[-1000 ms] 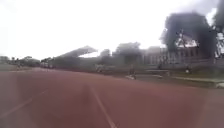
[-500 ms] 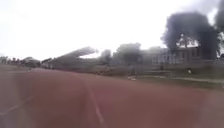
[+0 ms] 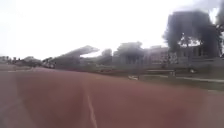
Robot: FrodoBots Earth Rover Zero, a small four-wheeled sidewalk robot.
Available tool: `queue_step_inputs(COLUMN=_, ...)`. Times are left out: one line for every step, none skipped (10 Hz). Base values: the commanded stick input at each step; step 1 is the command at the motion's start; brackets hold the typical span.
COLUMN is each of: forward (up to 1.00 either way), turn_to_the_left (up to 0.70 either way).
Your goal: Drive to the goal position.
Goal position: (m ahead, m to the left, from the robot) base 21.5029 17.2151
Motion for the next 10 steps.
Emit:
queue_step_inputs(forward=0.7, turn_to_the_left=0.35)
queue_step_inputs(forward=0.7, turn_to_the_left=0.35)
queue_step_inputs(forward=0.7, turn_to_the_left=0.35)
queue_step_inputs(forward=0.7, turn_to_the_left=0.35)
queue_step_inputs(forward=0.7, turn_to_the_left=0.35)
queue_step_inputs(forward=0.7, turn_to_the_left=0.35)
queue_step_inputs(forward=0.7, turn_to_the_left=0.35)
queue_step_inputs(forward=0.7, turn_to_the_left=0.35)
queue_step_inputs(forward=0.7, turn_to_the_left=0.35)
queue_step_inputs(forward=0.7, turn_to_the_left=0.35)
